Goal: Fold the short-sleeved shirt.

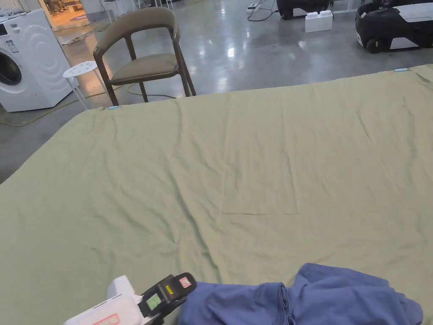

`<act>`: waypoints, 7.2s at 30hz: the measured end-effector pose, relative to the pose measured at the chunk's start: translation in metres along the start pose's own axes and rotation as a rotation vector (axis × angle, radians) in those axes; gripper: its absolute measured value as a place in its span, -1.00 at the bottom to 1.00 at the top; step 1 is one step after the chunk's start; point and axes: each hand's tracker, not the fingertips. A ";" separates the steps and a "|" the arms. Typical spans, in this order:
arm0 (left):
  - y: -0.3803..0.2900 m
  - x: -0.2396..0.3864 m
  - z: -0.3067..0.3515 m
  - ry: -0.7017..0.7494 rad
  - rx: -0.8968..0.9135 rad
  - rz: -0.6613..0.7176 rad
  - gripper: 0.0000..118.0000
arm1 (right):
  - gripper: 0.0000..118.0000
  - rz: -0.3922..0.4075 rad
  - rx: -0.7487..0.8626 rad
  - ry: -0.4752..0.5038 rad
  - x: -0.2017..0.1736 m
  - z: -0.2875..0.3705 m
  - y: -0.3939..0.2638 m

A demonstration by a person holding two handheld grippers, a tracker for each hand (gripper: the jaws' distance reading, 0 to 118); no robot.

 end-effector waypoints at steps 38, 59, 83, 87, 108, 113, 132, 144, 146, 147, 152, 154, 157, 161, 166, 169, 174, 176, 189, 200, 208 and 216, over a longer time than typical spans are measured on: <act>-0.139 0.187 -0.110 -0.063 -0.273 -0.466 -0.06 | -1.00 -0.030 0.062 -0.075 0.031 0.033 -0.007; -0.150 0.161 -0.133 -0.116 -0.329 -0.394 -0.96 | -1.00 0.040 -0.085 0.043 -0.005 -0.008 -0.013; -0.075 0.057 -0.104 -0.100 -0.330 -0.113 -0.25 | -1.00 0.326 -0.418 0.052 -0.095 -0.206 0.008; -0.071 0.062 -0.097 -0.092 -0.337 -0.164 -0.47 | -1.00 0.244 -0.418 0.079 -0.090 -0.200 0.012; 0.177 -0.066 0.084 0.593 0.057 -0.128 0.05 | -1.00 -0.019 -0.287 0.186 -0.049 -0.139 0.028; 0.175 -0.002 0.114 0.831 0.281 -0.417 0.28 | -1.00 0.066 -0.196 0.169 -0.045 -0.115 0.043; -0.112 0.236 0.175 0.238 0.715 -0.980 -0.80 | -1.00 0.394 0.383 0.033 -0.079 0.032 0.074; -0.119 0.242 0.172 0.209 0.674 -1.002 -1.00 | -1.00 0.415 0.402 0.004 -0.084 0.040 0.068; -0.119 0.241 0.170 0.203 0.674 -0.986 -1.00 | -1.00 0.416 0.404 0.002 -0.084 0.040 0.068; -0.118 0.240 0.171 0.199 0.672 -0.981 -1.00 | -1.00 0.414 0.403 0.002 -0.083 0.040 0.069; -0.116 0.238 0.170 0.198 0.660 -0.958 -1.00 | -1.00 0.387 0.407 0.023 -0.082 0.041 0.071; -0.117 0.238 0.169 0.198 0.656 -0.950 -0.97 | -1.00 0.388 0.410 0.026 -0.083 0.041 0.071; -0.116 0.237 0.169 0.205 0.658 -0.943 -0.15 | -0.07 0.394 0.423 0.017 -0.085 0.042 0.072; -0.114 0.235 0.170 0.197 0.657 -0.907 0.46 | 0.47 0.372 0.438 0.021 -0.084 0.042 0.074; -0.114 0.234 0.168 0.214 0.655 -0.909 0.69 | 1.00 0.353 0.458 0.014 -0.080 0.042 0.076; -0.115 0.235 0.169 0.224 0.665 -0.911 0.89 | 1.00 0.343 0.469 0.012 -0.080 0.044 0.077; -0.116 0.237 0.171 0.198 0.669 -0.910 0.94 | 1.00 0.319 0.460 0.008 -0.077 0.043 0.077; -0.116 0.238 0.171 0.197 0.666 -0.916 0.94 | 1.00 0.311 0.458 0.010 -0.077 0.043 0.077; -0.114 0.239 0.167 0.203 0.649 -0.887 0.94 | 1.00 0.240 0.447 0.037 -0.072 0.046 0.086; -0.110 0.236 0.169 0.202 0.628 -0.857 0.94 | 1.00 0.011 0.387 -0.152 -0.076 0.052 0.110; -0.110 0.234 0.168 0.186 0.610 -0.825 0.94 | 1.00 0.020 0.314 -0.218 -0.098 0.054 0.112; -0.110 0.233 0.168 0.192 0.604 -0.830 0.94 | 1.00 0.055 0.274 -0.199 -0.102 0.043 0.108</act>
